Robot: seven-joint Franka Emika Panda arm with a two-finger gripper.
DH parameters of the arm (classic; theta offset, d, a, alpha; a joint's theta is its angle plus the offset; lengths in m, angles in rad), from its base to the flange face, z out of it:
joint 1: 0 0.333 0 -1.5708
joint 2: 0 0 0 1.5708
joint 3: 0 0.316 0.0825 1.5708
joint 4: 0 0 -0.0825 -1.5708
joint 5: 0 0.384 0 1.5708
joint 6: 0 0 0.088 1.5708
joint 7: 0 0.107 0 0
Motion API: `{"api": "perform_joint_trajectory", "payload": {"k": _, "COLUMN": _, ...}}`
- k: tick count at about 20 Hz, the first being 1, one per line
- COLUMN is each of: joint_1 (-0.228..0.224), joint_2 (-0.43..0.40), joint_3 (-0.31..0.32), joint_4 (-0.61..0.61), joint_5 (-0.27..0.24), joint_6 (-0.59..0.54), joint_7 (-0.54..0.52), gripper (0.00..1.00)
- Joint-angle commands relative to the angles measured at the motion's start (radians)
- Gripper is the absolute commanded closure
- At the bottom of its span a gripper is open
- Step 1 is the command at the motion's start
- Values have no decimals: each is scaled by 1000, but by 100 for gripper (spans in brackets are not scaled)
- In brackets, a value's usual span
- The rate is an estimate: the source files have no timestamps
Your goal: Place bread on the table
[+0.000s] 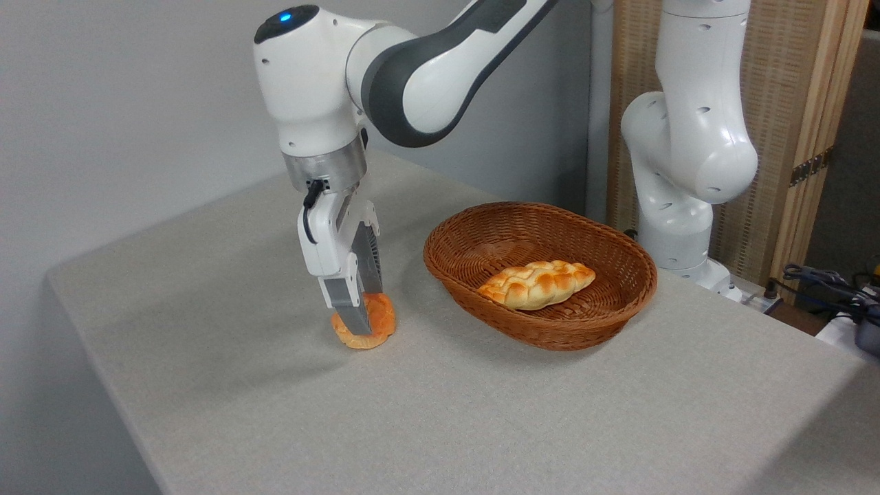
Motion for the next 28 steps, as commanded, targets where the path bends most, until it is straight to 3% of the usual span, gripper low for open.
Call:
{"api": "perform_joint_trajectory", "payload": {"k": 1, "joint_1": -3, "joint_2": 16, "joint_3": 5, "joint_4": 72, "joint_5": -23, "joint_6": -11, "joint_7": -38, "gripper": 0}}
{"api": "perform_joint_trajectory", "payload": {"k": 10, "joint_1": 0, "joint_2": -7, "joint_3": 43, "joint_4": 284, "joint_5": -5, "joint_6": -201, "joint_7": -571, "gripper": 0}}
{"api": "perform_joint_trajectory", "payload": {"k": 12, "joint_1": 0, "joint_2": -7, "joint_3": 52, "joint_4": 322, "joint_5": 70, "joint_6": -232, "joint_7": -639, "gripper": 0}}
{"api": "perform_joint_trajectory", "payload": {"k": 13, "joint_1": 0, "joint_2": -7, "joint_3": 55, "joint_4": 336, "joint_5": 93, "joint_6": -259, "joint_7": -644, "gripper": 0}}
{"api": "perform_joint_trajectory", "payload": {"k": 15, "joint_1": 0, "joint_2": -7, "joint_3": 95, "joint_4": 350, "joint_5": 90, "joint_6": -286, "joint_7": -636, "gripper": 0}}
{"api": "perform_joint_trajectory", "payload": {"k": 21, "joint_1": 0, "joint_2": -7, "joint_3": 126, "joint_4": 350, "joint_5": 32, "joint_6": -300, "joint_7": -642, "gripper": 0}}
{"api": "perform_joint_trajectory", "payload": {"k": 24, "joint_1": 0, "joint_2": -7, "joint_3": 164, "joint_4": 352, "joint_5": -33, "joint_6": -292, "joint_7": -638, "gripper": 0}}
{"api": "perform_joint_trajectory", "payload": {"k": 28, "joint_1": 0, "joint_2": -6, "joint_3": 171, "joint_4": 362, "joint_5": -30, "joint_6": -290, "joint_7": -633, "gripper": 0}}
